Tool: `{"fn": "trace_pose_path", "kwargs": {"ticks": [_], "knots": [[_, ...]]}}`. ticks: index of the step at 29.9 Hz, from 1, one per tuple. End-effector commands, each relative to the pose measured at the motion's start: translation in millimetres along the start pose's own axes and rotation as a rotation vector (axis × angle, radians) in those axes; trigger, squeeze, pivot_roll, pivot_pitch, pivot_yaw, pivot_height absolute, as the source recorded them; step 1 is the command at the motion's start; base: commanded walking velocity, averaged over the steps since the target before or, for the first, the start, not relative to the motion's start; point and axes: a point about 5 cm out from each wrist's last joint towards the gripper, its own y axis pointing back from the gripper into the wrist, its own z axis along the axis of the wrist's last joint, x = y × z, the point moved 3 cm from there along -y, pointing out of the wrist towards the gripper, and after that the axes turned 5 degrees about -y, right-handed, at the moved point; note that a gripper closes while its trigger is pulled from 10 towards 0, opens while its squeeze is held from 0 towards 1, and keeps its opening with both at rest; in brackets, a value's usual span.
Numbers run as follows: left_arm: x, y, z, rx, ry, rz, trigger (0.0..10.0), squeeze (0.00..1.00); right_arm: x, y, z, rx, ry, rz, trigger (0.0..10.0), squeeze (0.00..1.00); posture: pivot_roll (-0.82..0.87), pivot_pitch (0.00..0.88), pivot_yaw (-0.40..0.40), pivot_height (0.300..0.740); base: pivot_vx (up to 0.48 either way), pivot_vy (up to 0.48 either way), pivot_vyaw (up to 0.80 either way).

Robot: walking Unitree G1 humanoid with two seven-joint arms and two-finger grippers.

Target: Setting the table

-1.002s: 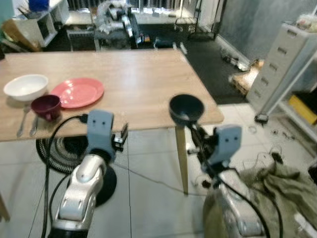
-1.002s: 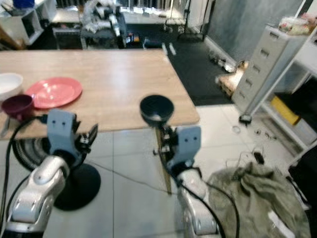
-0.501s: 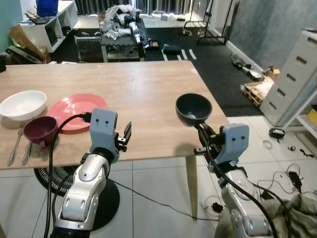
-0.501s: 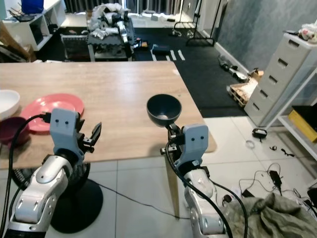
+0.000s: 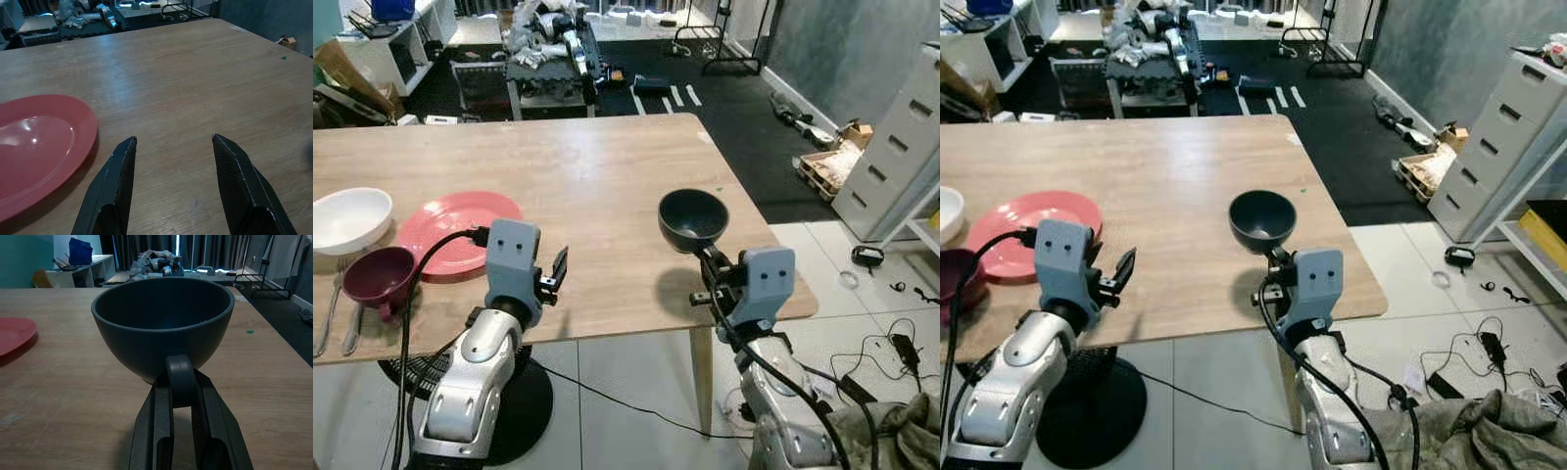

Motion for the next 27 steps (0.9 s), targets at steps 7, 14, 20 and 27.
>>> {"fn": "trace_pose_path", "kwargs": {"ticks": [7,14,20,27], "knots": [[3.7,4.7,-3,0.021,-0.014,0.004,10.0,0.0,1.5,12.8,-30,0.122,-0.011,0.011,10.0,0.0,0.0,0.001,0.072,0.74,0.0,0.0,0.0],[1.7,5.9,-4,0.025,-0.012,-0.002,10.0,0.0,3.2,17.9,-44,0.15,-0.03,-0.003,10.0,0.0,0.01,0.011,0.072,0.74,0.0,0.0,0.0],[1.9,6.6,-3,0.026,-0.01,-0.002,10.0,0.0,0.6,17.2,-42,0.128,-0.064,-0.023,10.0,0.0,0.01,0.013,0.075,0.74,0.0,0.0,0.0],[0.5,5.5,-2,0.024,-0.009,-0.005,10.0,0.0,0.1,17.0,-42,0.122,-0.062,-0.025,10.0,0.92,0.01,0.012,0.076,0.74,0.0,0.0,0.0]]}}
